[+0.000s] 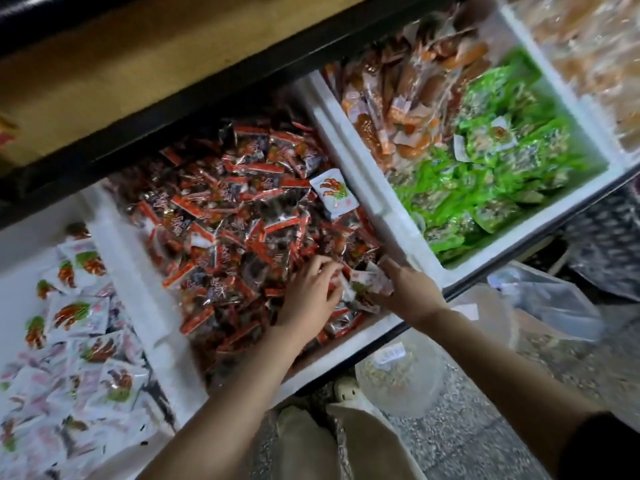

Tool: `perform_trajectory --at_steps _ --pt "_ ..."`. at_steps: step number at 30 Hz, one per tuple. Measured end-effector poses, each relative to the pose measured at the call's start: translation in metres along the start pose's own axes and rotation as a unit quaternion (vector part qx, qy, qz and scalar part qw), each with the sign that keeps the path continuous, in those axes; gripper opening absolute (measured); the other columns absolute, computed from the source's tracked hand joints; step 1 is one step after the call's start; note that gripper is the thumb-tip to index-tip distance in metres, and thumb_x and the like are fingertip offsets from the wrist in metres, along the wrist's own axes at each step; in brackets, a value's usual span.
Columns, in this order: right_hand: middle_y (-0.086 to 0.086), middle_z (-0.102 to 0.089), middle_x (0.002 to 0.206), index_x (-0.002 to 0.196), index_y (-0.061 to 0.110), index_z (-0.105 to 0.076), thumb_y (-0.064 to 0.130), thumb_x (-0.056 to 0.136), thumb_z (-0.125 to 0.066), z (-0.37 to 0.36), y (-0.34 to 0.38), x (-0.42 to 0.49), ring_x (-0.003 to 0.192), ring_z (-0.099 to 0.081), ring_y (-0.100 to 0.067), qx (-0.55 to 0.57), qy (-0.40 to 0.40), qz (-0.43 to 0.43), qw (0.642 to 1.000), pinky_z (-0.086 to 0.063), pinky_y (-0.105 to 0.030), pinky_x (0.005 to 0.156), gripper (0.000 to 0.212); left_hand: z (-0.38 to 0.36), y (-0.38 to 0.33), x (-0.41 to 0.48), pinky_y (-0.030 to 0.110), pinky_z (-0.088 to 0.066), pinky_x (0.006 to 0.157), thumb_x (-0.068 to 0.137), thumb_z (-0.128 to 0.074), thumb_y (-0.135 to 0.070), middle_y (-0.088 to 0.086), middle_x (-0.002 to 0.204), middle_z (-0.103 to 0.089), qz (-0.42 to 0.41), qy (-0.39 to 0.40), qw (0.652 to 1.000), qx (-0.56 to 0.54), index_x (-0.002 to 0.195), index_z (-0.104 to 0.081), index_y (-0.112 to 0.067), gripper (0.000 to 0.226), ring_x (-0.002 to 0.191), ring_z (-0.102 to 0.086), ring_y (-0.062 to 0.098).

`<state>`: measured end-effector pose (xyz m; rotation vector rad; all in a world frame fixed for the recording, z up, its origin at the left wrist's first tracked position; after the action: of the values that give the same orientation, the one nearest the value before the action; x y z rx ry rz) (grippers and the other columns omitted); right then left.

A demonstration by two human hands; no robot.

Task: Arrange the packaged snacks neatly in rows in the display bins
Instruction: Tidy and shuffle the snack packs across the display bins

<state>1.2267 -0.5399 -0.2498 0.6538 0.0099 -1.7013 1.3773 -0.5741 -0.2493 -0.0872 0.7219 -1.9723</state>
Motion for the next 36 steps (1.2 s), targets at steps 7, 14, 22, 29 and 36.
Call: perform_trajectory --at_steps 7,14,22,29,36 --pt "-0.004 -0.067 0.085 0.122 0.014 -0.048 0.028 0.079 -0.071 0.017 -0.004 -0.015 0.086 -0.063 -0.027 0.165 -0.047 0.01 0.985 -0.043 -0.034 0.067 0.05 0.007 -0.008 -0.007 0.013 -0.022 0.103 0.088 -0.063 -0.028 -0.012 0.14 -0.041 0.038 0.021 0.991 -0.128 0.138 -0.041 -0.024 0.054 0.128 -0.036 0.0" --pt "0.005 -0.061 0.079 0.105 0.039 -0.045 0.016 0.082 -0.071 0.026 0.027 -0.049 0.072 -0.064 -0.005 0.363 -0.024 0.103 0.926 -0.047 -0.014 0.065 0.041 0.026 -0.032 -0.031 0.001 -0.038 0.081 0.083 -0.069 -0.022 -0.025 0.107 -0.056 0.05 0.017 0.939 -0.341 0.107 -0.053 -0.033 0.031 0.097 -0.051 -0.022" --pt "-0.002 -0.053 0.126 0.131 0.011 -0.042 0.012 0.091 -0.057 -0.012 0.013 -0.05 0.109 -0.056 -0.016 0.239 -0.023 0.094 0.966 -0.045 -0.036 0.095 0.042 0.045 0.024 -0.074 0.014 -0.049 0.067 0.086 -0.066 -0.017 -0.012 0.091 -0.067 0.158 -0.121 0.907 -0.371 0.1 -0.055 -0.03 0.022 0.079 -0.064 -0.005" --pt "-0.014 -0.054 0.122 0.129 0.005 -0.036 0.026 0.097 -0.049 -0.04 0.044 -0.004 0.11 -0.053 -0.032 0.243 0.054 0.005 0.969 -0.042 -0.034 0.087 0.041 0.057 0.051 -0.097 0.008 -0.031 0.043 0.091 -0.059 -0.016 -0.016 0.048 -0.051 0.188 -0.219 0.901 -0.324 0.107 -0.061 0.003 0.025 0.042 -0.045 -0.002" --pt "0.001 -0.042 0.054 0.055 0.016 -0.04 0.029 0.092 -0.058 -0.045 0.038 0.009 0.052 -0.039 -0.012 0.295 0.082 -0.048 0.951 -0.03 -0.026 0.054 0.043 0.053 0.062 -0.114 0.008 -0.045 0.062 0.089 -0.062 -0.021 -0.002 0.094 -0.071 0.225 -0.229 0.884 -0.34 0.111 -0.065 -0.005 0.027 0.078 -0.063 -0.007"
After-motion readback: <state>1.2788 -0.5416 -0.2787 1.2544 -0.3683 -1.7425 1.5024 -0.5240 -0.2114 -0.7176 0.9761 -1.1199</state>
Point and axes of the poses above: each hand's wrist, its own x-axis towards the middle knuckle, its own z-axis out of the back of the hand, y = z × x, the point moved 7 cm from there along x, towards the middle knuckle
